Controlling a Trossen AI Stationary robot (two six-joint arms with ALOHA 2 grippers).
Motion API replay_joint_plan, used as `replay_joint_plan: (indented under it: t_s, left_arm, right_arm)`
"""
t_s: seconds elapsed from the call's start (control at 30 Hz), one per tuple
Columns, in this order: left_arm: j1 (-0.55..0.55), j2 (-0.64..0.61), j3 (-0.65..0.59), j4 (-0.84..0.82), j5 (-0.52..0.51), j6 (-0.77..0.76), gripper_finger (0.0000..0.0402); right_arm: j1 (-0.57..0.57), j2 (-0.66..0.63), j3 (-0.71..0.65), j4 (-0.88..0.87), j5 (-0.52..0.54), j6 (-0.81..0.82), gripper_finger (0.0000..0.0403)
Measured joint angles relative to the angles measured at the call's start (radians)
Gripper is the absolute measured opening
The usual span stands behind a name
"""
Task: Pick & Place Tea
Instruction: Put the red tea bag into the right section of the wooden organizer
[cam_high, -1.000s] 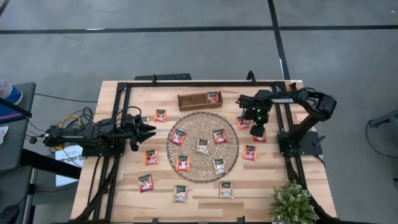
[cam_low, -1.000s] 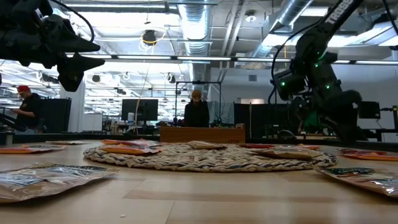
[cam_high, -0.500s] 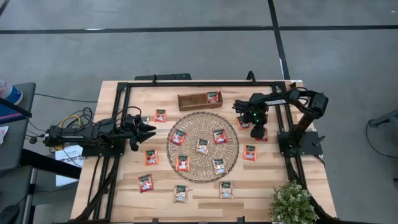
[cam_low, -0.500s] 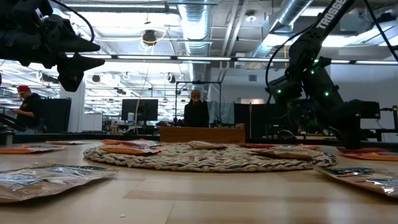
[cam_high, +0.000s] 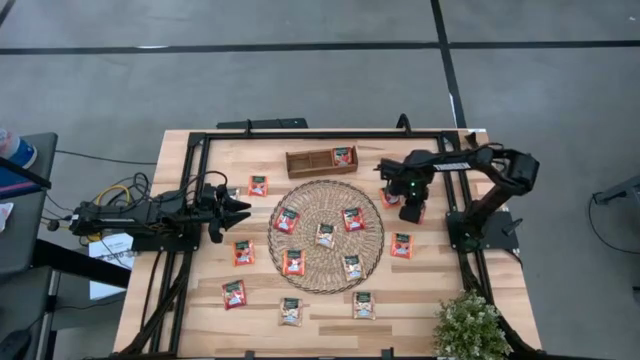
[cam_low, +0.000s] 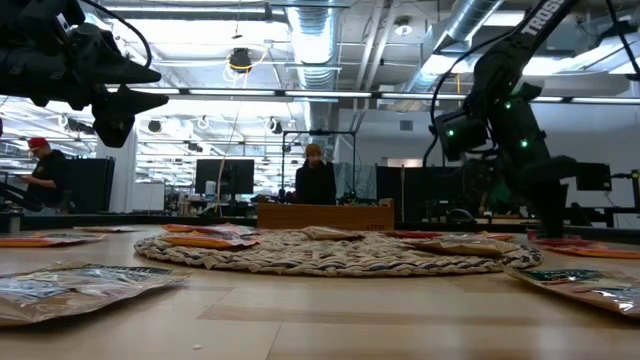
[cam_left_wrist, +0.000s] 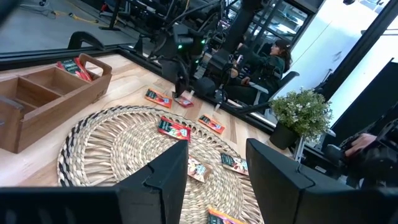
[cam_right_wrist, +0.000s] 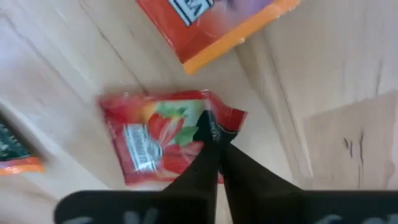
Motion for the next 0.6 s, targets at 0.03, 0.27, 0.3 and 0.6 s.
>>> replay_joint_plan:
  t_s: [0.03, 0.27, 0.3, 0.6]
  left_arm:
    - [0.0, 0.0, 0.0, 0.0, 0.0, 0.0, 0.0154]
    - [0.0, 0.0, 0.0, 0.0, 0.0, 0.002, 0.0154]
    - [0.0, 0.0, 0.0, 0.0, 0.0, 0.002, 0.0154]
    - [0.0, 0.0, 0.0, 0.0, 0.0, 0.002, 0.0154]
  right_arm:
    - [0.0, -0.011, 0.0, -0.005, 0.001, 0.009, 0.0004]
    - [0.0, -0.086, 0.001, -0.119, 0.007, 0.053, 0.0002]
    - [0.002, -0.097, 0.003, -0.129, 0.008, 0.064, 0.0003]
    - [0.02, -0.197, 0.143, -0.315, 0.017, 0.141, 0.0001]
